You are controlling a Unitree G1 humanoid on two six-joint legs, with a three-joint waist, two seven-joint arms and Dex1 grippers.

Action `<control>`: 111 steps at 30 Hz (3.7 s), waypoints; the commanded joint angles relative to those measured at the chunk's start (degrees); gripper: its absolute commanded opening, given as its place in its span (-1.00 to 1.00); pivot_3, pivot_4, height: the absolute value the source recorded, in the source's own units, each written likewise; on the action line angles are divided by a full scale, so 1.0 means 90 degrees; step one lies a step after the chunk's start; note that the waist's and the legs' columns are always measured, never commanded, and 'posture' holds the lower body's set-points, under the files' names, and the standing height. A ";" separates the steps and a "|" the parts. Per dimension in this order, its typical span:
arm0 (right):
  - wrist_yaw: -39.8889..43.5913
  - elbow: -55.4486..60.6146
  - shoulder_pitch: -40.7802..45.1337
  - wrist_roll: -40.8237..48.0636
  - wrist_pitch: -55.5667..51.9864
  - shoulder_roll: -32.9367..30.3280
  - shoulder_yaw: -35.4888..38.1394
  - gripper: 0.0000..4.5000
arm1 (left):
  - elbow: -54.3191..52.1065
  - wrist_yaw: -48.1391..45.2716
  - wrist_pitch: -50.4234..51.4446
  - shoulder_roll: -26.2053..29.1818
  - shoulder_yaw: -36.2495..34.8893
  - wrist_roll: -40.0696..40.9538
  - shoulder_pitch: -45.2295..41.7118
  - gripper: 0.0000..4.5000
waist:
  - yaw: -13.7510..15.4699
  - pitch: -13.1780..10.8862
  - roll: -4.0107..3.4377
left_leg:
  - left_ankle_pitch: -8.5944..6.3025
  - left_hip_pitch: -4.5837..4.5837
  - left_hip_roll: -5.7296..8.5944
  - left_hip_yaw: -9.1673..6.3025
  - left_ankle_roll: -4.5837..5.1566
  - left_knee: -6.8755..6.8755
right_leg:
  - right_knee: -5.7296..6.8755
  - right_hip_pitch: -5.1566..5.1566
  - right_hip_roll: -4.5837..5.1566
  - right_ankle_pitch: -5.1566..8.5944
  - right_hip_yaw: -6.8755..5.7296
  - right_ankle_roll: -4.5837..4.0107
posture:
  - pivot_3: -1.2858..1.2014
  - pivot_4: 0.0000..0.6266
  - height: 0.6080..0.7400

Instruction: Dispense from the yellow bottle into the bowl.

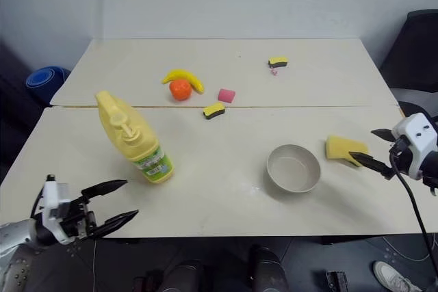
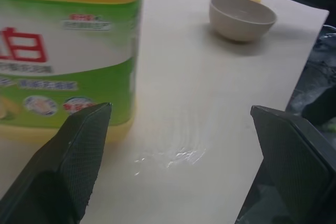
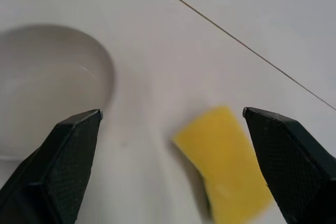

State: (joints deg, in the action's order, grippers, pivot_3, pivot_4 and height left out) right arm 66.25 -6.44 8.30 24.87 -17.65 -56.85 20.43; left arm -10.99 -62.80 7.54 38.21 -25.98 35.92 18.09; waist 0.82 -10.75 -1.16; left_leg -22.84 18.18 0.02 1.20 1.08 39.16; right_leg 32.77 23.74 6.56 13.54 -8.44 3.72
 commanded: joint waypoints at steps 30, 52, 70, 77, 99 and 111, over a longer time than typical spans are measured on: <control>-0.3257 0.2427 -0.1125 -0.2205 0.0086 0.2480 -0.2823 0.30 | -0.0829 0.0017 0.0565 0.0190 0.0326 0.0318 -0.0478 1.00 | 0.0057 0.0016 0.0028 | -0.0014 0.0002 0.0009 0.0012 0.0009 0.0000 | -0.0012 0.0004 -0.0009 -0.0004 0.0011 0.0007 | 0.03 -0.52 1.00; 0.0168 0.3118 0.1735 -0.1481 0.0316 0.1141 -0.3675 -1.00 | -0.0751 0.1570 0.2153 0.1195 -0.1674 0.2708 -0.2301 -0.45 | 0.0064 0.0010 0.0045 | -0.0007 0.0002 0.0011 0.0008 0.0005 0.0005 | 0.0006 0.0016 -0.0011 -0.0003 0.0012 0.0005 | 0.03 -0.52 1.00; 0.1242 0.2798 0.5243 -0.1251 -0.1467 0.2720 -0.5473 -1.00 | -0.0105 0.0666 0.2109 0.1249 0.0752 0.1447 -0.4470 -0.97 | -0.0121 0.0003 0.0053 | 0.0025 0.0008 0.0015 0.0006 -0.0019 0.0006 | 0.0023 0.0011 -0.0025 -0.0013 0.0002 0.0015 | 0.03 -0.52 1.00; 0.1332 0.2537 0.5821 -0.1351 -0.1696 0.3086 -0.5792 -1.00 | -0.0203 0.0670 0.2045 0.1162 0.0918 0.1082 -0.4333 -0.97 | -0.0119 0.0005 0.0055 | 0.0028 0.0007 0.0016 0.0001 -0.0022 0.0006 | 0.0027 0.0011 -0.0021 -0.0012 0.0001 0.0014 | 0.03 -0.52 1.00; 0.1423 0.2242 0.6128 -0.1409 -0.1776 0.3399 -0.5811 -1.00 | -0.0468 0.1430 0.1989 0.0639 0.1366 0.0462 -0.3376 -0.97 | -0.0125 0.0019 0.0030 | 0.0031 -0.0025 0.0019 0.0013 -0.0027 0.0006 | 0.0068 0.0009 -0.0012 -0.0008 0.0021 0.0008 | 0.03 -0.52 1.00; 0.1413 0.2191 0.6095 -0.1453 -0.1655 0.3391 -0.5788 -1.00 | -0.0300 0.1883 0.2757 0.0700 0.1411 0.0623 -0.3393 -0.97 | -0.0120 0.0041 -0.0007 | 0.0028 -0.0082 0.0019 0.0028 -0.0030 -0.0009 | 0.0074 -0.0020 -0.0012 -0.0004 0.0041 0.0003 | 0.03 -0.52 1.00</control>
State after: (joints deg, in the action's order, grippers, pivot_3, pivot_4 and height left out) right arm 79.19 12.51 61.86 11.49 -33.68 -26.95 -33.24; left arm -17.70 -46.81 26.26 44.12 -17.65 44.10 -16.35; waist -0.26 -10.39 -1.23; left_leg -22.59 17.42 0.19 1.46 0.81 39.08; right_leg 33.44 23.55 6.45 13.51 -8.05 3.74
